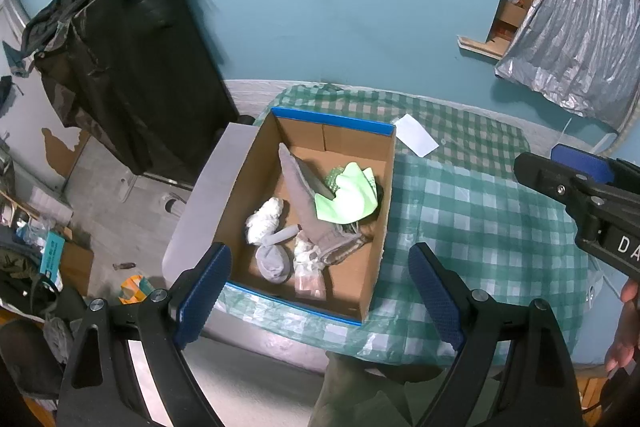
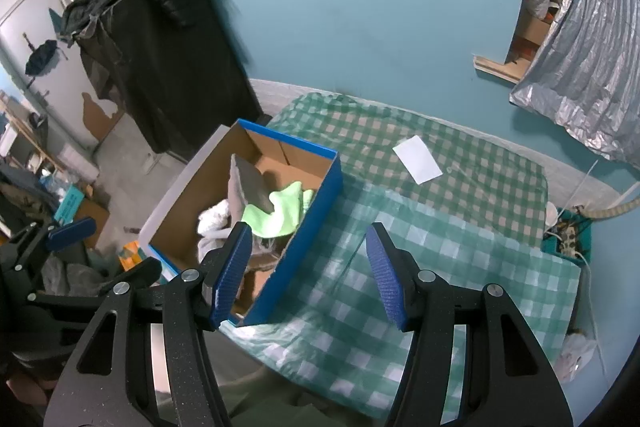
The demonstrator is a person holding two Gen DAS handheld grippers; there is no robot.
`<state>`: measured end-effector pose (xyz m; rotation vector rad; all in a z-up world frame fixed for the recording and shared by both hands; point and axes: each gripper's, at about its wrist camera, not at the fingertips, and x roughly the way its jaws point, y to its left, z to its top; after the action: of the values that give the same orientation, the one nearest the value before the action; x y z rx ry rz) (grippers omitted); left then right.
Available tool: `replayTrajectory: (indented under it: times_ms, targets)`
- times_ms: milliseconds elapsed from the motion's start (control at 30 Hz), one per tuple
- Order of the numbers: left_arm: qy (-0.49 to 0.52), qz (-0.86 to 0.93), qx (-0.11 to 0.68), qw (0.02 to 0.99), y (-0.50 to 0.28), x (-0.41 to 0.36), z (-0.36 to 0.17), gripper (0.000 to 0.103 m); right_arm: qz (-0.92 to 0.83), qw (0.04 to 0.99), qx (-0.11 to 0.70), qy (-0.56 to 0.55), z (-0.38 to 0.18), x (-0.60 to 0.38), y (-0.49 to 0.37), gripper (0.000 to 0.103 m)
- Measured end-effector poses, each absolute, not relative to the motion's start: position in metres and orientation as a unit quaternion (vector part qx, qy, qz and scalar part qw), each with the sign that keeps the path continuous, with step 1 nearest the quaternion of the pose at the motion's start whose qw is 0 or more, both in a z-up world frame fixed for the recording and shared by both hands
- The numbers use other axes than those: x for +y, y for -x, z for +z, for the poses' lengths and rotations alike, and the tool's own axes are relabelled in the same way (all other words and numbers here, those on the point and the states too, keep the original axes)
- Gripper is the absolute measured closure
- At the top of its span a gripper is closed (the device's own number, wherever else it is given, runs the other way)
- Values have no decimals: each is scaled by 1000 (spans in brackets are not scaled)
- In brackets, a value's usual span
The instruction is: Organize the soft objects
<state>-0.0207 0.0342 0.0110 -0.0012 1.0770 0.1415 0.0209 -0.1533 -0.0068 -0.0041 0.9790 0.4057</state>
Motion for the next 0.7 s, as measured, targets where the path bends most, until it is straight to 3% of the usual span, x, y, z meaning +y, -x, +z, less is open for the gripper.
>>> replayTrajectory:
  times_ms: [700]
  targets:
    - [-3, 70, 517, 853, 18, 25, 7, 12, 198, 860, 470, 7, -8, -171, -32, 44]
